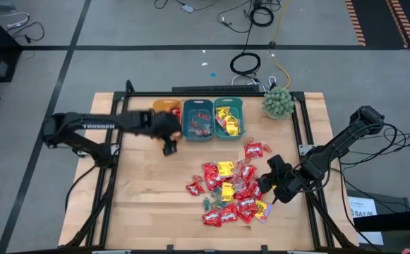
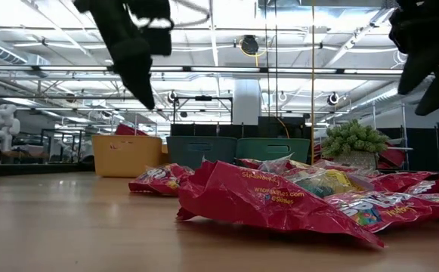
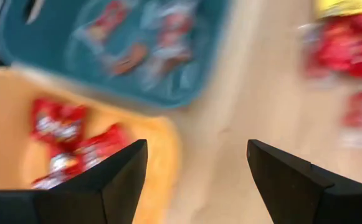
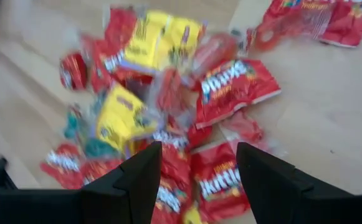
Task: Sort candy
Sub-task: Put the red candy into the yellow bin, then put the transparent red gummy into the blue bin, then put the yellow candy into the green bin
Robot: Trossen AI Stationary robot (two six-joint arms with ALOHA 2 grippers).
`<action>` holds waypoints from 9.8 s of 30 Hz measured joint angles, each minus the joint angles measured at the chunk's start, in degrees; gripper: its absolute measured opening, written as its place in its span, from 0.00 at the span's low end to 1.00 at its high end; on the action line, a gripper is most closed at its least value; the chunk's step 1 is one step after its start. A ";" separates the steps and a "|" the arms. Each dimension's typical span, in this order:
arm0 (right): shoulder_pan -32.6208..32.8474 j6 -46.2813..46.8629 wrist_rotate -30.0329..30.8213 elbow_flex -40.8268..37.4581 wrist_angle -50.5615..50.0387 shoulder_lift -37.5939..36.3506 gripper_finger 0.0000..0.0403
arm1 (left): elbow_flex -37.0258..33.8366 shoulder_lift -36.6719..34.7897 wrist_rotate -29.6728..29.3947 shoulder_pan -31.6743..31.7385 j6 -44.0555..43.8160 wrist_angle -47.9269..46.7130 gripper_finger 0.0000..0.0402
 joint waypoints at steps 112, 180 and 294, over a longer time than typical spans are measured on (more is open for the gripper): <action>-0.04 2.43 1.28 -0.02 0.95 0.00 0.49 | -4.55 -6.54 0.64 27.11 10.63 13.93 0.63; 0.00 -6.16 -3.37 -0.02 3.98 0.03 0.49 | 0.76 0.70 3.67 -8.60 13.66 20.05 0.01; -30.05 -73.89 -4.83 10.10 18.34 9.11 0.01 | -34.23 -36.09 14.80 -10.47 -5.47 45.28 0.70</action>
